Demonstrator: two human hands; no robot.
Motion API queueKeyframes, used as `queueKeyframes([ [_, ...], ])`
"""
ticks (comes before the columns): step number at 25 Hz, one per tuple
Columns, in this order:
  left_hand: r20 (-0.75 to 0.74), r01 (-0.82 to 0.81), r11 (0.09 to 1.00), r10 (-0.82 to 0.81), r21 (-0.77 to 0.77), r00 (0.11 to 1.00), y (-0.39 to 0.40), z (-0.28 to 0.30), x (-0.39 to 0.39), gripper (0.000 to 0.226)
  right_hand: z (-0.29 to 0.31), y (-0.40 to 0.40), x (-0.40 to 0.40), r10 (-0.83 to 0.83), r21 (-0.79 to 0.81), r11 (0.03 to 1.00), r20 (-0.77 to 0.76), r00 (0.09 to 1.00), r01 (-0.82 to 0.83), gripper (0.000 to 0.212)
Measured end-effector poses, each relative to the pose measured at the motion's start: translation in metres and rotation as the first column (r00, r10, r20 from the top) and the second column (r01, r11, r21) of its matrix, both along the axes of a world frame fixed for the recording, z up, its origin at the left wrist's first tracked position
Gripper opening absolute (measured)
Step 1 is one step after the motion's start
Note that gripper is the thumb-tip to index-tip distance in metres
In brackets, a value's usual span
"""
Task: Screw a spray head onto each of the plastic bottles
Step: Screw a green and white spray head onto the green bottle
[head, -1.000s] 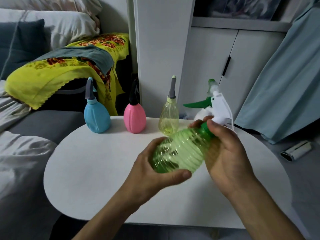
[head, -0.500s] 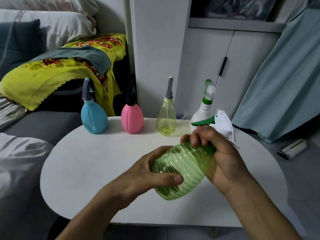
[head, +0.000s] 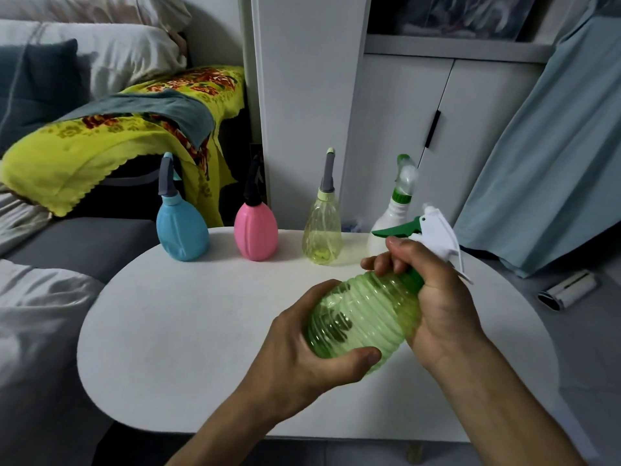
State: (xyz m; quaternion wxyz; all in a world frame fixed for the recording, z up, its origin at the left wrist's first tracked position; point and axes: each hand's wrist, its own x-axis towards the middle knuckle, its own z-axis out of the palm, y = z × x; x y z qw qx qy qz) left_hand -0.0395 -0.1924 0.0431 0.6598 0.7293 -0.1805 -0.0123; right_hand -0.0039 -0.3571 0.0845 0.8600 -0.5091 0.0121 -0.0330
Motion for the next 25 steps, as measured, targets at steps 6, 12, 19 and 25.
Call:
queueKeyframes([
  [6, -0.107, -0.052, 0.988, 0.037, -0.147, 0.994, 0.007, 0.002, 0.014, 0.067, -0.015, 0.018, -0.008, 0.209, -0.195, 0.960, 0.019, 0.978, -0.201, 0.056],
  [12, -0.157, -0.039, 0.999, 0.035, -0.020, 0.987, -0.010, 0.001, 0.024, 0.072, -0.008, -0.025, -0.001, 0.121, -0.327, 0.939, 0.028, 0.992, -0.105, 0.066],
  [19, -0.246, -0.236, 0.971, 0.224, -0.023, 0.943, -0.001, -0.003, 0.037, 0.051, -0.013, -0.140, 0.075, -0.585, -0.528, 0.638, 0.142, 0.799, 0.561, 0.061],
  [25, -0.164, -0.273, 0.959, 0.282, 0.072, 0.945, 0.004, -0.002, 0.041, 0.047, -0.086, -0.176, 0.146, -0.636, -0.780, 0.400, 0.142, 0.758, 0.482, 0.074],
])
